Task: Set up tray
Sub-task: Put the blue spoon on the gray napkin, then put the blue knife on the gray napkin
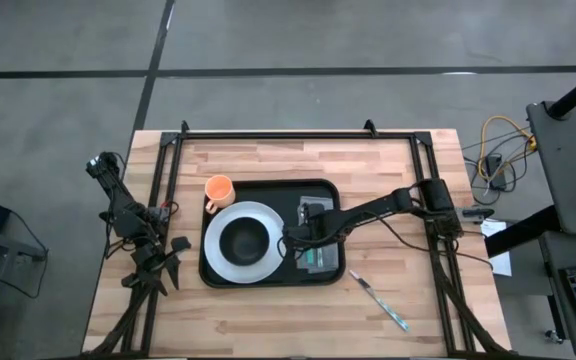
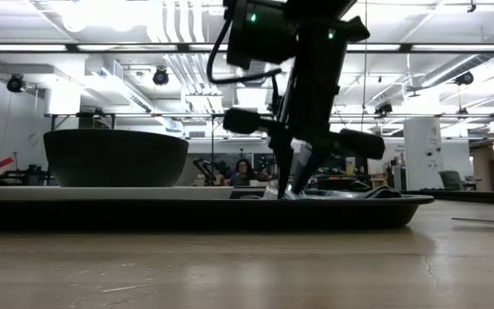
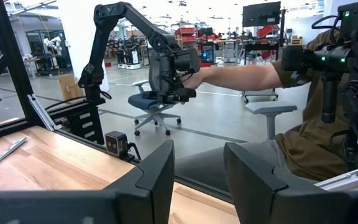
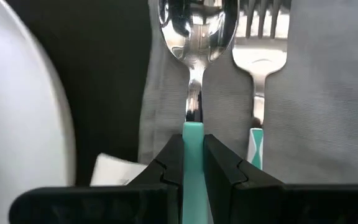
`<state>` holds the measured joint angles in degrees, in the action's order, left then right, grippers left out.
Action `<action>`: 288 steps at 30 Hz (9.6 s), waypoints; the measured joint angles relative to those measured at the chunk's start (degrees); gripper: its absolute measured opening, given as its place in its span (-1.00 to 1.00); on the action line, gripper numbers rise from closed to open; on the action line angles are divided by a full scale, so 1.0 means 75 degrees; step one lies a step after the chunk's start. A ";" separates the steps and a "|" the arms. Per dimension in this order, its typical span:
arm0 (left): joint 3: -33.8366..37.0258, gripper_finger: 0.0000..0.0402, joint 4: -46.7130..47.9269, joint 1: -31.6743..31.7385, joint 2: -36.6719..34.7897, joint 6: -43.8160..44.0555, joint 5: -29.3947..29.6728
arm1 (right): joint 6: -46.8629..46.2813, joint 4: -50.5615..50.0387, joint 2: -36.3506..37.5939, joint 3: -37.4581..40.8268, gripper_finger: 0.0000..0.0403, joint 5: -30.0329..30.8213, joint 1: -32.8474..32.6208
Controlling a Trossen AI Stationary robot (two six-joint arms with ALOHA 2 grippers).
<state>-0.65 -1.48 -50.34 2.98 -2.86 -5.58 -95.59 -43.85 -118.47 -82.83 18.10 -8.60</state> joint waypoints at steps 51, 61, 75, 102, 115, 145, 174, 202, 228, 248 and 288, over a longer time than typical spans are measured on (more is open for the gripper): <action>0.0001 -0.40 0.0000 0.0001 0.0000 -0.0001 0.0000 | 0.1467 -0.0064 0.0677 0.0000 -0.55 -0.1443 -0.0058; 0.0001 -0.40 -0.0003 -0.0001 0.0000 -0.0001 0.0000 | 0.2040 -0.0112 0.0851 0.0000 -0.64 -0.1905 -0.0532; -0.0001 -0.40 0.0000 -0.0001 0.0000 -0.0001 0.0000 | 0.2054 -0.0543 0.0851 0.0000 -0.66 -0.2036 -0.1735; 0.0001 -0.40 -0.0002 -0.0001 0.0000 -0.0001 0.0000 | 0.1798 -0.1379 0.0853 0.0000 -0.59 -0.2076 -0.2922; -0.0001 -0.40 -0.0001 0.0001 0.0000 -0.0001 -0.0002 | 0.1786 -0.2025 0.0868 0.0000 -0.46 -0.2296 -0.3714; -0.0002 -0.40 -0.0003 -0.0001 -0.0003 0.0001 -0.0003 | 0.0600 -0.1937 0.2215 0.1746 -0.09 -0.1996 -0.5005; 0.0001 -0.40 -0.0002 0.0001 0.0000 -0.0001 0.0000 | 0.0056 0.0956 0.2928 0.3998 -0.22 -0.2500 -0.5127; 0.0001 -0.40 -0.0003 0.0001 0.0000 -0.0001 -0.0003 | -0.0391 0.1022 0.2665 0.4004 -0.92 -0.3094 -0.5126; 0.0001 -0.40 0.0000 -0.0001 0.0000 0.0001 0.0000 | -0.3201 -0.0166 0.3304 0.4030 -0.93 -0.3043 -0.5008; -0.0002 -0.40 0.0000 -0.0001 0.0000 -0.0001 -0.0003 | -0.2256 -0.1007 0.3660 0.3084 -0.94 -0.2418 -0.2623; -0.0002 -0.40 0.0000 0.0001 0.0000 0.0001 0.0000 | 0.0489 -0.0528 0.1853 0.1655 -0.94 -0.2797 0.0578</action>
<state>-0.67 -1.48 -50.33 2.98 -2.85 -5.58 -91.92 -47.82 -104.58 -70.41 -2.87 -4.26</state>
